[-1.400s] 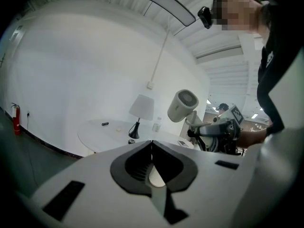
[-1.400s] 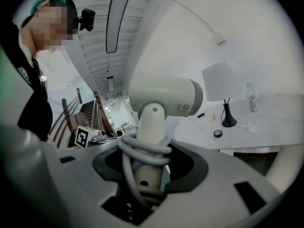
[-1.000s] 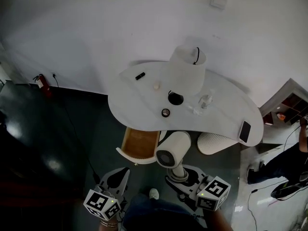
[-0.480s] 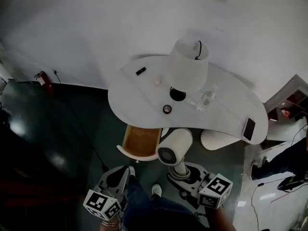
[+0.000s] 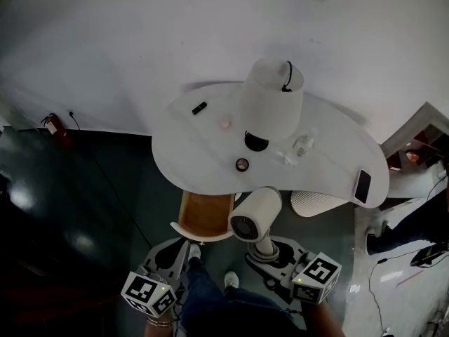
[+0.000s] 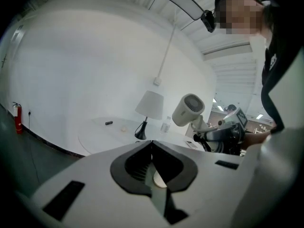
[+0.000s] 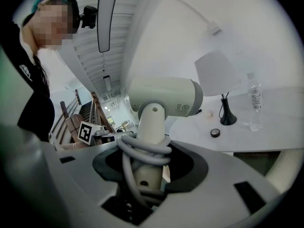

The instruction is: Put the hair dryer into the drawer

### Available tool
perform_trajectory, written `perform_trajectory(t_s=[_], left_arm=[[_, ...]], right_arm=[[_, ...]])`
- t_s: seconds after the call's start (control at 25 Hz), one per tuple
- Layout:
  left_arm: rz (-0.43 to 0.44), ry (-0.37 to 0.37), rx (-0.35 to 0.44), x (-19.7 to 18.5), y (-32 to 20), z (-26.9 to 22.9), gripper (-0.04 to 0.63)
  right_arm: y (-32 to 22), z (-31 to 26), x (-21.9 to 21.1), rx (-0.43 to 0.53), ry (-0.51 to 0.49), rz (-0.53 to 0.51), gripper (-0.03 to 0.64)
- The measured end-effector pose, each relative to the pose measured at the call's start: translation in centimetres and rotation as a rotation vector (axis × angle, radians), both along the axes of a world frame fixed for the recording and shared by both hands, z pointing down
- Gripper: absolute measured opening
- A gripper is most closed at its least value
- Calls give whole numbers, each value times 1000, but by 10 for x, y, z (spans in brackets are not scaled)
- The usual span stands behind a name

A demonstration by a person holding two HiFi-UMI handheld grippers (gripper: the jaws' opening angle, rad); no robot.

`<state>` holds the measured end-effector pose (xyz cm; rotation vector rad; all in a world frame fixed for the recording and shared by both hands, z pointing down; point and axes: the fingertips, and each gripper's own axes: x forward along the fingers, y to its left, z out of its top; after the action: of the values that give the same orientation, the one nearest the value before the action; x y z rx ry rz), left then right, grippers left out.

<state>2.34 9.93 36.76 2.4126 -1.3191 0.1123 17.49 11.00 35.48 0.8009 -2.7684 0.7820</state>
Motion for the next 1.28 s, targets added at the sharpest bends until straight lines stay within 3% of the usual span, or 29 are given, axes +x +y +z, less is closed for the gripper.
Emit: perform_trajectory(t_s=[0.76, 1.28], left_arm=[[233, -9, -8, -51, -90, -15, 17], [323, -4, -42, -93, -119, -3, 17]], right_arm=[[-64, -15, -75, -8, 49, 126, 224], [-87, 0, -125, -54, 99, 155, 224]])
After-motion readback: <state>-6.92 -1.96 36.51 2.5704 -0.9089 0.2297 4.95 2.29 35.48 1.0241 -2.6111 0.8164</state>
